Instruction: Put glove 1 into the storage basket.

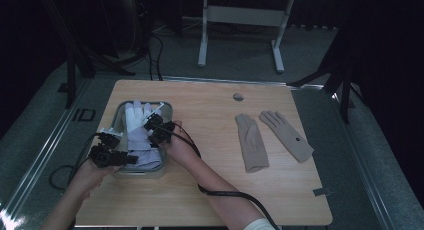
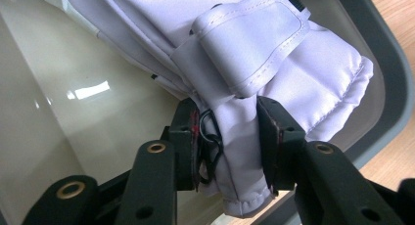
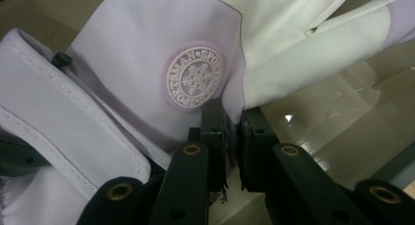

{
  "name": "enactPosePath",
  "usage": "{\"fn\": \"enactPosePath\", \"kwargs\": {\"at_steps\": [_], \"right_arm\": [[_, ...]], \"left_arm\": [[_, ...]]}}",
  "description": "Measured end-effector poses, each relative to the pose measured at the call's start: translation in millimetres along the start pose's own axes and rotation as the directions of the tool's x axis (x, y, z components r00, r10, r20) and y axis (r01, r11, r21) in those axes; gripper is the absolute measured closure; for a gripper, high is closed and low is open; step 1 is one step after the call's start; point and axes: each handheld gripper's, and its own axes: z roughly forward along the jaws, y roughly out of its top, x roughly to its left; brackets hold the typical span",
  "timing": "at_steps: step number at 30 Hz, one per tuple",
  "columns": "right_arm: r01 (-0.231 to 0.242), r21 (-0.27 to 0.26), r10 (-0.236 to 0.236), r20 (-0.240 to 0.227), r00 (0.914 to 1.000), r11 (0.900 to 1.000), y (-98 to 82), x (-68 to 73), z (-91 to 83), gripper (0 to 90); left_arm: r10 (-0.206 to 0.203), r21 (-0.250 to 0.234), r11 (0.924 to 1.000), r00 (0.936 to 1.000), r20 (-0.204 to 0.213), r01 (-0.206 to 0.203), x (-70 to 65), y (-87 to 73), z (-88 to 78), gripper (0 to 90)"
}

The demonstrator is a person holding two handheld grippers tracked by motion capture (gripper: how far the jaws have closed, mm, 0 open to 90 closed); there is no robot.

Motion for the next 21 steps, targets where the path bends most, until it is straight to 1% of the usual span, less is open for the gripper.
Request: {"fn": "enactPosePath", "kwargs": {"at_steps": [3,4,5,6,7,9,10,11,12,13,14,15,16,18,21], "right_arm": [[0.001,0.012,-0.001,-0.004,1.0,1.0,1.5,-0.5,0.5,77.6],[0.001,0.012,-0.001,-0.004,1.0,1.0,1.5,-0.5,0.5,77.6],[0.002,0.015,-0.002,-0.009,1.0,1.0,2.0,-1.0,1.0,71.0],[0.002,0.019,-0.002,-0.009,1.0,1.0,2.1,-0.9,1.3,66.9],[0.008,0.019,-0.008,-0.012,0.9999,1.0,2.0,-1.1,1.5,62.5],[0.01,0.011,-0.01,-0.006,0.9999,1.0,1.9,-1.7,0.3,57.9],[0.016,0.002,-0.016,-0.008,0.9998,1.0,1.7,-2.8,-0.9,54.0],[0.018,-0.012,-0.018,-0.013,0.9998,1.0,1.5,-3.7,-2.8,48.7],[0.027,-0.034,-0.028,-0.021,0.9994,0.999,1.2,-4.4,-5.1,46.4],[0.027,-0.042,-0.028,-0.029,0.9992,0.999,1.2,-4.8,-7.6,44.6],[0.025,-0.05,-0.027,-0.028,0.9992,0.998,1.3,-4.6,-9.9,41.3],[0.031,-0.063,-0.033,-0.028,0.9991,0.998,1.3,-4.5,-12.2,38.8],[0.032,-0.065,-0.033,-0.026,0.9991,0.997,1.6,-4.3,-14.7,38.3],[0.027,-0.074,-0.028,-0.023,0.9993,0.997,1.9,-4.3,-19.7,33.2],[0.022,-0.095,-0.025,-0.028,0.9993,0.995,1.9,-5.7,-26.9,28.8]], "left_arm": [[0.001,0.002,1.0,0.9999,-0.013,-0.001,-2.1,-0.5,0.4,58.1],[0.001,0.002,1.0,0.9999,-0.013,-0.001,-2.1,-0.5,0.4,56.3],[0.005,-0.005,1.0,0.9994,-0.034,-0.005,-4.1,-0.9,0.2,53.5],[0.009,-0.006,0.9999,0.9984,-0.056,-0.009,-5.4,-1.4,-0.1,50.7],[0.009,-0.011,0.9999,0.9976,-0.069,-0.01,-6.0,-2.1,-0.4,50.3],[-0.001,-0.036,0.9994,0.9974,-0.073,-0.002,-5.4,-4.4,-2.8,47.9],[-0.003,-0.048,0.9988,0.9973,-0.073,0.0,-5.0,-5.6,-4.5,47.9],[-0.01,-0.069,0.9976,0.9975,-0.07,0.005,-4.8,-7.0,-6.4,47.7],[-0.018,-0.087,0.9961,0.9977,-0.065,0.013,-4.4,-8.0,-8.7,46.8],[-0.028,-0.104,0.9944,0.9974,-0.067,0.021,-5.0,-8.6,-10.6,46.8],[-0.026,-0.121,0.9926,0.9969,-0.074,0.017,-5.9,-9.0,-12.9,46.8],[-0.026,-0.135,0.9907,0.9971,-0.072,0.016,-6.8,-9.2,-15.4,46.8],[-0.028,-0.148,0.9889,0.9972,-0.07,0.017,-7.7,-9.1,-17.2,46.8],[-0.024,-0.16,0.987,0.9972,-0.072,0.012,-10.6,-8.2,-19.9,46.8],[-0.009,-0.166,0.9862,0.9972,-0.074,-0.003,-15.2,-5.8,-21.5,46.9]]}}
